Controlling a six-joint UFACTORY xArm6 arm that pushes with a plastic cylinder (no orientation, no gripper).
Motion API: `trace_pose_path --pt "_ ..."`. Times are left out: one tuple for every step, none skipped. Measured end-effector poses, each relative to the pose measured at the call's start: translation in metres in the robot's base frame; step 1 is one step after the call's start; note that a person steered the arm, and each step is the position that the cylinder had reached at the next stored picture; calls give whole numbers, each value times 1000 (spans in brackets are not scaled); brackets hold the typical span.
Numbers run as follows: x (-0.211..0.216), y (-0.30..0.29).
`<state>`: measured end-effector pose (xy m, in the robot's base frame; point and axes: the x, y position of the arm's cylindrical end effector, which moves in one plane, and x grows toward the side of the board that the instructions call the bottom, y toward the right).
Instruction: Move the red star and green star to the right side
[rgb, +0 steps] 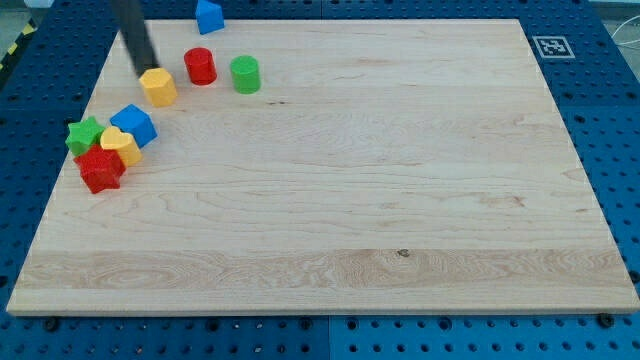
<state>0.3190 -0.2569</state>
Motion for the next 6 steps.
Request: trace_pose_path --pt "37 -48" --pt "85 -46" --pt "142 -43" --pt "155 -19" --pt "167 36" --pt "197 50"
